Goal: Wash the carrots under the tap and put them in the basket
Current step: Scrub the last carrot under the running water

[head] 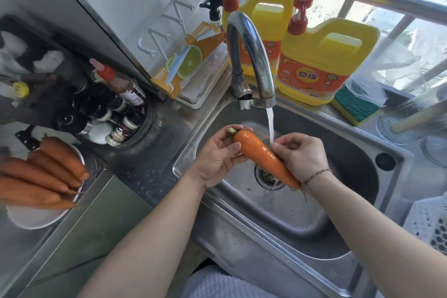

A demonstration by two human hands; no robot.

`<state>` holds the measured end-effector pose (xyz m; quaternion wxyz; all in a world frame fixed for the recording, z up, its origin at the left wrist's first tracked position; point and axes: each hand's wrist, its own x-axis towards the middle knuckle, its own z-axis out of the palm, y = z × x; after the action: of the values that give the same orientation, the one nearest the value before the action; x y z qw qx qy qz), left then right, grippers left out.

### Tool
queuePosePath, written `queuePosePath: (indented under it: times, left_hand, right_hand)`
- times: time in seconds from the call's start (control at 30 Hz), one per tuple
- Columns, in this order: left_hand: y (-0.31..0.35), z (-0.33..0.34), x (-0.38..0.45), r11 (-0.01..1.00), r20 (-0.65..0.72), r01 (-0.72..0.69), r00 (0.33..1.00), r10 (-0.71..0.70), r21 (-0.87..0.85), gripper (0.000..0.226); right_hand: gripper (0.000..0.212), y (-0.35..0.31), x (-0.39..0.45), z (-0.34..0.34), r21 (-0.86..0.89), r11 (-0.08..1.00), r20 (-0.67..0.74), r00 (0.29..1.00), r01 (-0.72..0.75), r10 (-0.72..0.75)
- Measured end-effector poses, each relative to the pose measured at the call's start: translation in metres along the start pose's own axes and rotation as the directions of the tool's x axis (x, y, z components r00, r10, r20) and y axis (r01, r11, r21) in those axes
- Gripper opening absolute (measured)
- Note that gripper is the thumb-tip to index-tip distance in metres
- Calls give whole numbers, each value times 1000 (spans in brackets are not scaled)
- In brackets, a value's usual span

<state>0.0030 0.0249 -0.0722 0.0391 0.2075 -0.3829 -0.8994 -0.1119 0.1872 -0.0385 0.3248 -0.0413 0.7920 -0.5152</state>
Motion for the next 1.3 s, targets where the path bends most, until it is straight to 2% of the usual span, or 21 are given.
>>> queuePosePath:
  times: [0.1, 0.2, 0.3, 0.43, 0.5, 0.57, 0.6, 0.63, 0.67, 0.7, 0.77, 0.83, 0.93, 1.03, 1.17, 1.23, 1.3]
  left_hand:
    - [-1, 2, -3, 1000, -25, 12, 1000, -11, 13, 49]
    - [-3, 3, -1, 998, -164, -2, 986, 11, 57, 36]
    - [-2, -5, 2, 998, -274, -34, 961, 48, 56, 31]
    - [2, -8, 2, 999, -251, -44, 967, 38, -19, 33]
    - [2, -6, 3, 997, -210, -47, 977, 34, -58, 36]
    - [2, -4, 5, 994, -165, -54, 986, 38, -90, 35]
    - [2, -4, 6, 993, -141, -60, 989, 45, -100, 35]
    - [2, -3, 6, 993, -116, -62, 992, 50, -105, 38]
    - [1, -2, 8, 992, -97, -59, 994, 49, -111, 41]
    - [1, 0, 8, 991, -86, -50, 996, 40, -120, 46]
    - [-2, 5, 10, 992, -102, -6, 995, -7, -128, 54]
    - [-5, 11, 13, 996, -151, 41, 987, -54, -85, 58]
    - [-13, 20, 17, 995, -224, 51, 974, -32, 82, 61]
    - [-23, 25, 20, 968, -237, 54, 971, 6, 246, 85]
    - [-24, 28, 22, 813, -259, 98, 964, 66, 574, 127]
    - [-21, 32, 24, 792, -304, 106, 947, 104, 601, 129]
    - [-19, 37, 27, 862, -344, 83, 933, 110, 500, 117]
  right_hand:
    - [11, 3, 2, 5, -96, 995, 2, 999, 41, -41]
    - [15, 4, 0, 4, -226, 966, -29, 990, 126, -136]
    - [25, 8, 0, -6, -180, 964, -37, 978, 195, -205]
    - [20, 12, 6, -16, -207, 954, -52, 971, 218, -233]
    - [21, 13, 9, -19, -387, 907, -10, 983, 168, -186]
    - [40, 13, 9, -22, -501, 860, 169, 986, 93, -8]
    - [48, 13, 7, -22, -430, 902, 276, 956, 28, 101]
    - [50, 13, 5, -23, -280, 959, 374, 914, -52, 159]
    - [46, 13, 3, -25, -117, 987, 429, 891, -113, 152]
    - [38, 14, 1, -26, 1, 995, 434, 896, -105, 94]
    - [17, 18, -2, -28, 6, 998, 315, 947, 69, -67]
    - [23, 28, -1, -25, -79, 985, 227, 965, 156, -135]
    - [31, 37, -2, -24, -185, 965, 311, 943, 185, -121]
    - [38, 38, -2, -24, -267, 924, 335, 925, 274, -177]
    - [38, 34, -6, -22, -171, 955, 225, 953, 243, -202]
    - [33, 34, -7, -20, -118, 970, 183, 965, 211, -187]
    - [29, 35, -8, -19, -143, 967, 130, 972, 213, -195]
